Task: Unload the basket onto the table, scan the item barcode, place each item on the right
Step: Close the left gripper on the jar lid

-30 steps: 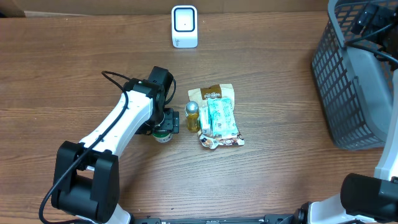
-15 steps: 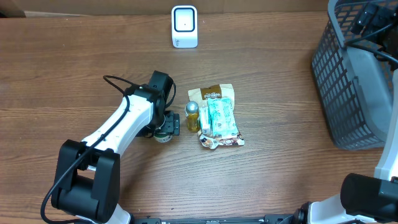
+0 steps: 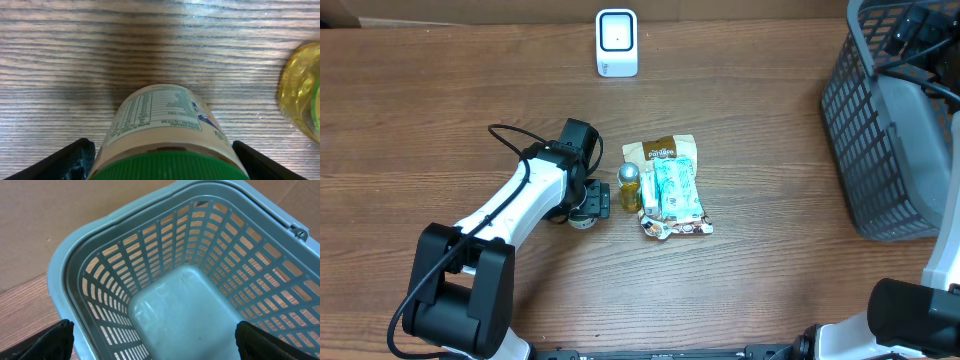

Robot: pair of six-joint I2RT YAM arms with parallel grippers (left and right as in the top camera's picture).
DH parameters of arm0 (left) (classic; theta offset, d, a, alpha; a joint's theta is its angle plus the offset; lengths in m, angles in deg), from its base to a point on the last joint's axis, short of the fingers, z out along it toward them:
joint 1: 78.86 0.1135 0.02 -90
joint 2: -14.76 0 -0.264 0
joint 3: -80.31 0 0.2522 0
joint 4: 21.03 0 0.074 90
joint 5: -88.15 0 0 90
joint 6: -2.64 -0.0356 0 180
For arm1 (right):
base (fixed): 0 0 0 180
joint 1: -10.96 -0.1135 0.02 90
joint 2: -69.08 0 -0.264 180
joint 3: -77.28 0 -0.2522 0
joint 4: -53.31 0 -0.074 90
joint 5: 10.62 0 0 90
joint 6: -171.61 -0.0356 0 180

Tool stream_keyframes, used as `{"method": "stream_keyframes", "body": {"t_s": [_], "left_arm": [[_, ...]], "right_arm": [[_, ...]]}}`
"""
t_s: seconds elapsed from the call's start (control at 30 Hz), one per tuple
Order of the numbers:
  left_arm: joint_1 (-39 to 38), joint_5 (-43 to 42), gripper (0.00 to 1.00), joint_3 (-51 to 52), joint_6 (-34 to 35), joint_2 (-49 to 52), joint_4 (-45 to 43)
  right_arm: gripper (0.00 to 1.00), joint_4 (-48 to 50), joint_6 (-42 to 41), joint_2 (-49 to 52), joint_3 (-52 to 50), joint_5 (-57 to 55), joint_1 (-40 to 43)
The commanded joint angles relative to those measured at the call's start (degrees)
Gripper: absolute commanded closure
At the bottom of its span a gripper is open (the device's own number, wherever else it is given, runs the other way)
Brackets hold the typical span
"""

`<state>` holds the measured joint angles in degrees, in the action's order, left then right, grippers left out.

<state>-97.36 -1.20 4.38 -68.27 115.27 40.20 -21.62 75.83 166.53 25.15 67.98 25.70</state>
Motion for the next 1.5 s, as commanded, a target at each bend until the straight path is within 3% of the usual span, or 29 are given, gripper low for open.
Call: {"method": "stream_keyframes", "body": {"t_s": [0.0, 1.23, 1.47], "left_arm": [[0.04, -0.72, 0.12, 0.63, -1.14, -1.4, -0.15], [-1.07, -0.22, 0.18, 2.62, -0.68, -1.4, -1.57], [-1.07, -0.22, 0.23, 2.67, -0.68, -1.4, -2.67]], "right_arm": [[0.0, 0.2, -0.24, -0.55, 1.03, -0.57, 0.02], [0.0, 0.22, -0.24, -0.57, 1.03, -0.57, 0.02], [0.0, 0.2, -0.24, -0.55, 1.03, -0.55, 0.02]]}}
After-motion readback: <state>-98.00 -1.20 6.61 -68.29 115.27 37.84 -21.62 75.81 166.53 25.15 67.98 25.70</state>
